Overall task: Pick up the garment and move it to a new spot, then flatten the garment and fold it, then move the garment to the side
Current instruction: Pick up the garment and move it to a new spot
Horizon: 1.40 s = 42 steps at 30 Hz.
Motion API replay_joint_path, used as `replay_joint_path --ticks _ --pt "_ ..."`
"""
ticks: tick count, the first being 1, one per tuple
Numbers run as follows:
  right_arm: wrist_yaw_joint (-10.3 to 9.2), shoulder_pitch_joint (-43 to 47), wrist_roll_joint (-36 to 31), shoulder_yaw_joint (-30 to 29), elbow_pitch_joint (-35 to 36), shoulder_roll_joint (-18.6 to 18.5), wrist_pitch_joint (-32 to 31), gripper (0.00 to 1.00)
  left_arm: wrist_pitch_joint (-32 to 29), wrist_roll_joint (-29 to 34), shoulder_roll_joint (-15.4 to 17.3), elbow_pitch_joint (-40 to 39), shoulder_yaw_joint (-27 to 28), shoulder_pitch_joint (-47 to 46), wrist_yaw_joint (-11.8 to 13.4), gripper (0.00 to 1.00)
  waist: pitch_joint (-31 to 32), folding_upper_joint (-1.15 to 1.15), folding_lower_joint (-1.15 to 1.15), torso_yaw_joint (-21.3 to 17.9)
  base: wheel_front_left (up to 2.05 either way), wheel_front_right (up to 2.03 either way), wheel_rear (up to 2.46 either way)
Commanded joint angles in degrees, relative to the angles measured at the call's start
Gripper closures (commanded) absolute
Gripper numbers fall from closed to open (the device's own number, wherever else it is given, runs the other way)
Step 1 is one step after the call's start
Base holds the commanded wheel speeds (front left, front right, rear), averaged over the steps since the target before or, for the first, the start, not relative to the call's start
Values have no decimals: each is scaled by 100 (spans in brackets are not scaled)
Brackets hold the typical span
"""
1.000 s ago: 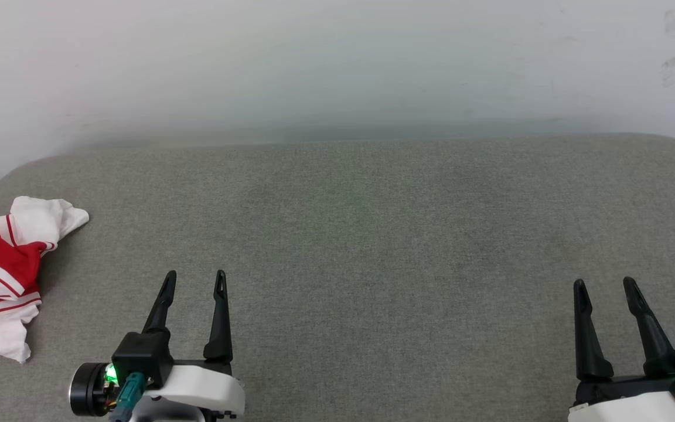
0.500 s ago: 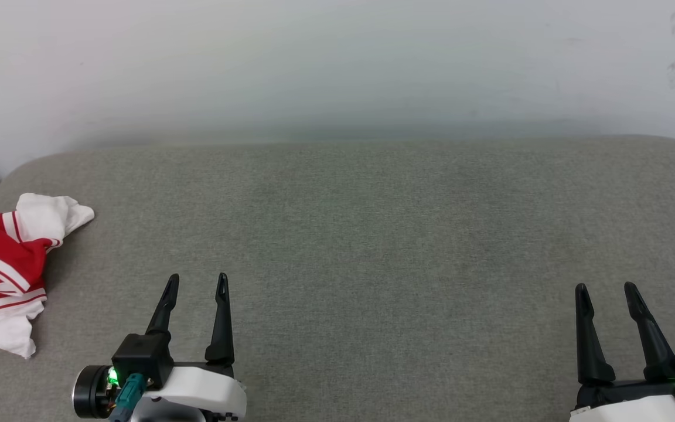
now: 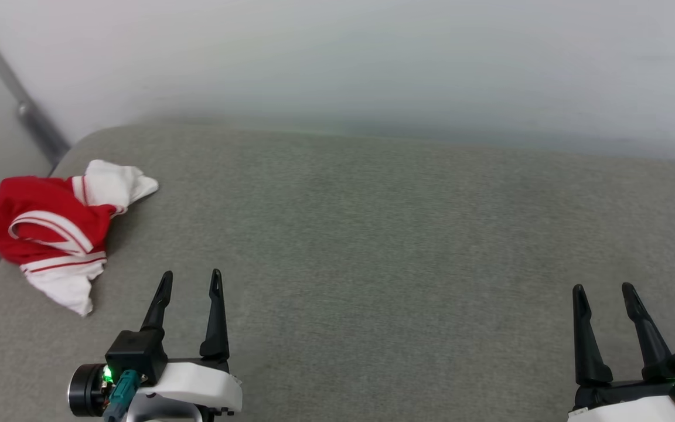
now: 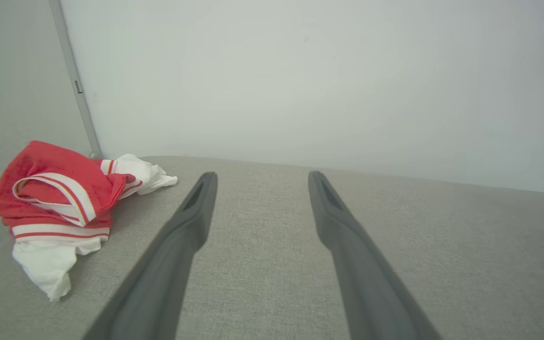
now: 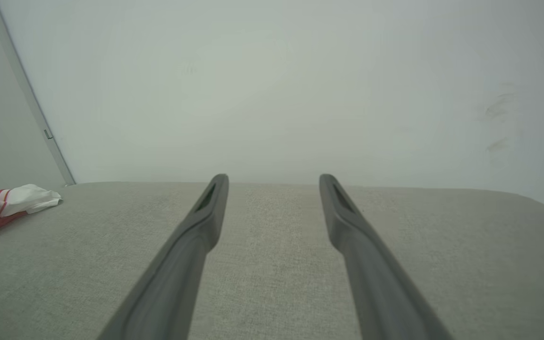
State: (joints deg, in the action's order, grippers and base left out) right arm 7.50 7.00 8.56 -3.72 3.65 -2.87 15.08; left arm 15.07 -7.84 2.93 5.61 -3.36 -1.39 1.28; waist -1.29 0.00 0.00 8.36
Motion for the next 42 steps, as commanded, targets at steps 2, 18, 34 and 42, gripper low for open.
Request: replay_joint_path --ticks 2,18,34,42 --pt "-1 13 -51 17 17 -1 14 0 16 -4 -7 3 36 -23 19 0 -28 0 0 295 0 0 0" --pt "-1 -95 -194 74 83 -1 13 0 16 -120 -8 31 182 -87 80 0 -146 0 0 1472 0 0 0" --pt "-1 -259 -414 183 178 -2 13 0 16 39 87 172 782 -879 -146 0 -557 0 0 1507 0 0 0" --pt "-1 -646 -789 189 415 -2 13 0 16 -256 525 548 1659 -2531 -517 0 -1414 0 0 1098 0 0 0"
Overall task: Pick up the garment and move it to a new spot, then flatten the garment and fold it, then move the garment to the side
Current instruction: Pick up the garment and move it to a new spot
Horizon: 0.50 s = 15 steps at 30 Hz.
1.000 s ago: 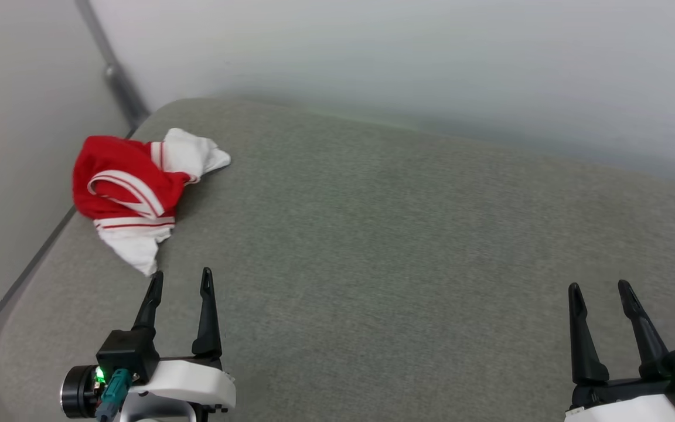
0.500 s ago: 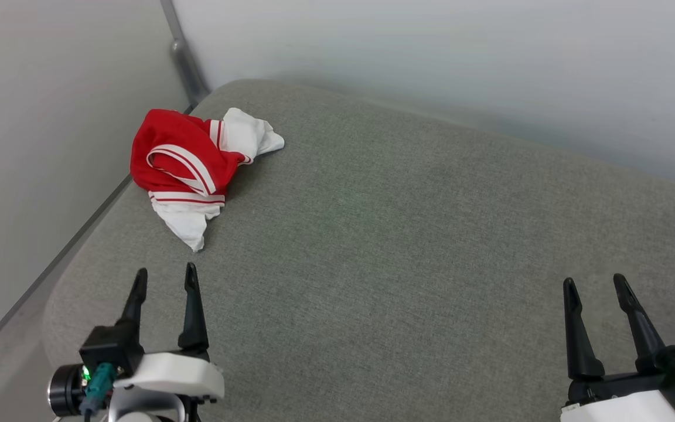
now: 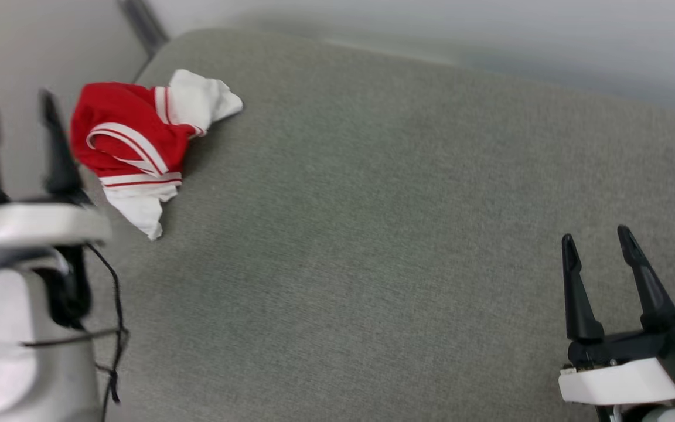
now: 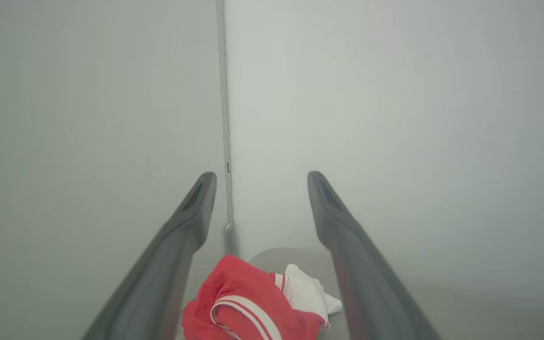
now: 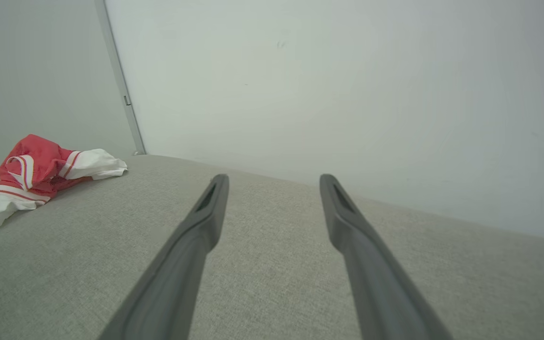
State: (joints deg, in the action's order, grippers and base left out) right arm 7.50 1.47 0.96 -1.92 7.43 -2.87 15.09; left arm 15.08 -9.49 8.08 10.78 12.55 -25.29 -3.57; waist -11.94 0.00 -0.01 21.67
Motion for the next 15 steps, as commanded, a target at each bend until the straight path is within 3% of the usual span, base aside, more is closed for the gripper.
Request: replay_joint_path --ticks 1,6,10,15 --pt "-1 -153 -59 8 64 -16 12 0 14 -201 75 145 186 -338 -91 0 -458 0 1 -287 0 0 0" --pt "-1 -414 -154 21 280 -124 12 0 14 -477 727 642 583 -1367 -283 0 -1005 0 1 -511 0 0 0" --pt "-1 -533 -218 -7 465 -187 12 0 -33 -660 1316 1177 554 -2036 -349 0 -1335 0 1 -626 0 0 0" --pt "-1 -618 -256 -44 695 -262 12 0 -540 -1043 1922 1790 426 -2707 -375 0 -1669 0 1 -714 0 0 0"
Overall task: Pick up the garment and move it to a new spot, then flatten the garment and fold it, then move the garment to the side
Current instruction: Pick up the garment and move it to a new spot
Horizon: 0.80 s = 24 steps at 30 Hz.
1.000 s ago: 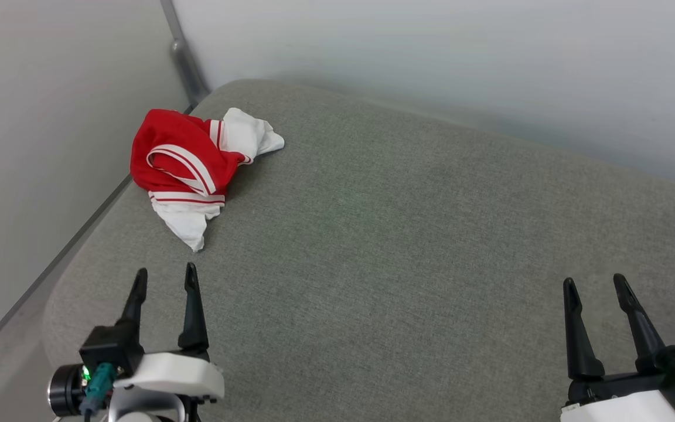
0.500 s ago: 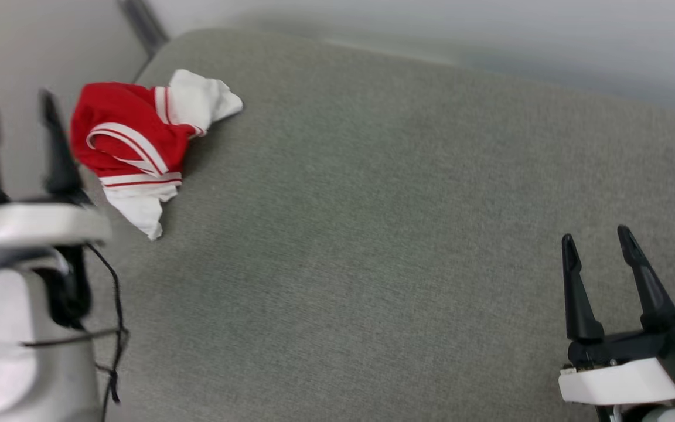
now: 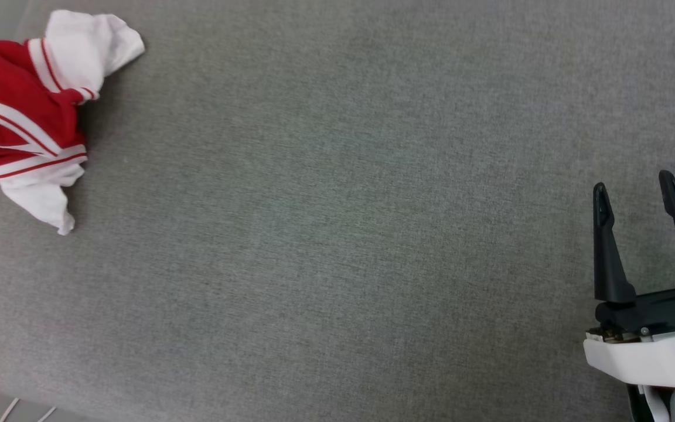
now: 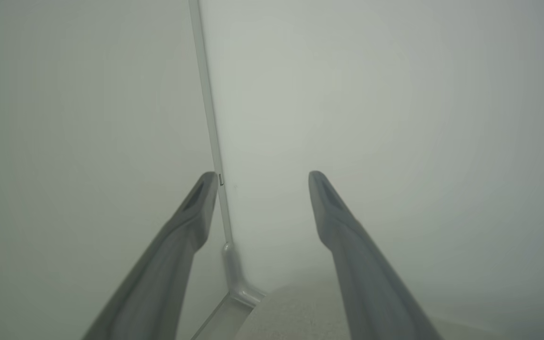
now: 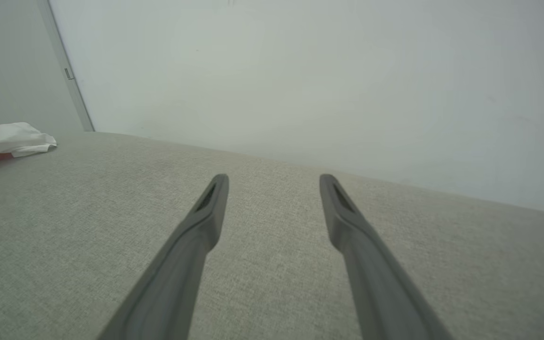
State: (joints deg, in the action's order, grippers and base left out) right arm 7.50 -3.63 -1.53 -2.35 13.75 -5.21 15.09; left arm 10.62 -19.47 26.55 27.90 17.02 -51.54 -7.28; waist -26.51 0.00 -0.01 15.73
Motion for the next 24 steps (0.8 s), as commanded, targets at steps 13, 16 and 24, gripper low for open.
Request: replay_joint_path --ticks 13,16,24 --pt "-1 -252 -130 -39 528 -240 12 0 -3386 -1490 1325 821 -1350 -450 -12 0 -841 0 1 -216 0 0 0" --pt "-1 -278 -157 -12 583 -289 12 0 -3893 -1897 1541 820 -1591 -372 -11 0 -974 0 1 -236 0 0 0" --pt "-1 -325 -223 -6 655 -390 12 0 -5329 -2985 1630 1038 -1989 -135 -12 0 -1254 0 1 -314 0 0 0"
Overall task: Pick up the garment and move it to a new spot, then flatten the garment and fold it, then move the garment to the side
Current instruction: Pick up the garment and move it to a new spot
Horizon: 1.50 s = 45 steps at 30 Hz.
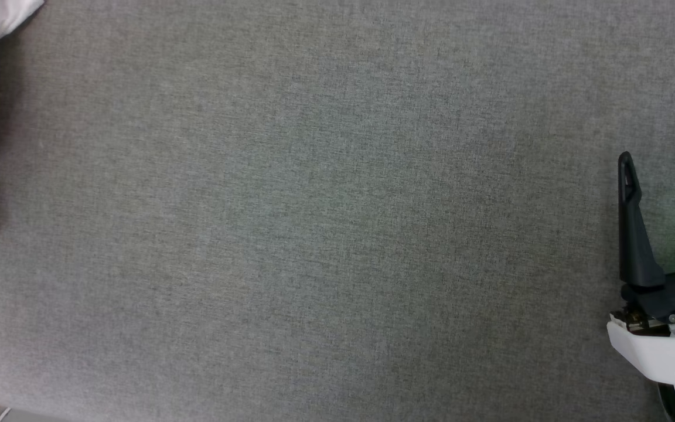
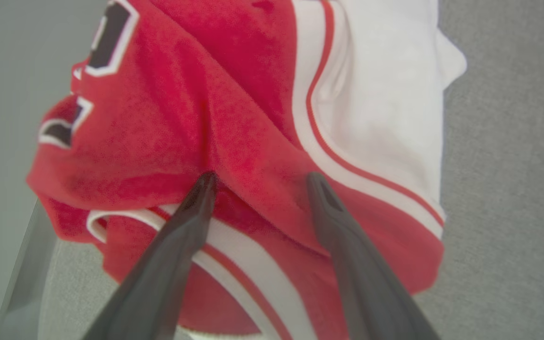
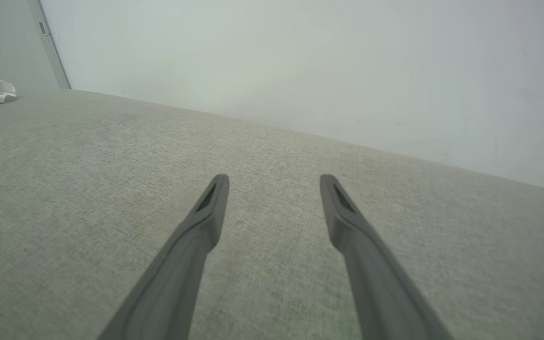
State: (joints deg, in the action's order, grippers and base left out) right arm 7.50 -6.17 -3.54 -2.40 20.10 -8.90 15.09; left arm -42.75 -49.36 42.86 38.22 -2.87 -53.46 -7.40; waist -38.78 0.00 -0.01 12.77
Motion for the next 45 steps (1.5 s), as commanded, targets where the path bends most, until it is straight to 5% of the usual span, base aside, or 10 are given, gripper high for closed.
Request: replay_joint_path --ticks 1,13,14,15,31,45 --pt "-1 -72 -23 -9 32 -32 12 0 -110 -38 -14 61 -54 109 0 0 -62 0 1 -22 0 0 0" --pt "-1 -114 -70 17 48 -80 12 0 -383 -99 -606 709 -560 404 -1 0 -232 0 1 -51 0 0 0" --pt "-1 -124 -69 22 48 -78 12 0 -330 -70 -592 713 -612 395 -1 62 -217 0 1 -51 0 0 0" --pt "-1 -133 -68 28 52 -75 12 0 -299 -80 -565 712 -648 370 -1 100 -194 0 1 -51 0 0 0" --pt "-1 -100 91 175 -271 268 13 0 350 -16 457 -596 -1726 -599 -1 100 929 0 1 -92 0 0 0" --pt "-1 209 303 181 -561 593 12 0 -128 173 339 -1956 -2869 -1666 -1 100 2084 0 1 -691 0 0 0"
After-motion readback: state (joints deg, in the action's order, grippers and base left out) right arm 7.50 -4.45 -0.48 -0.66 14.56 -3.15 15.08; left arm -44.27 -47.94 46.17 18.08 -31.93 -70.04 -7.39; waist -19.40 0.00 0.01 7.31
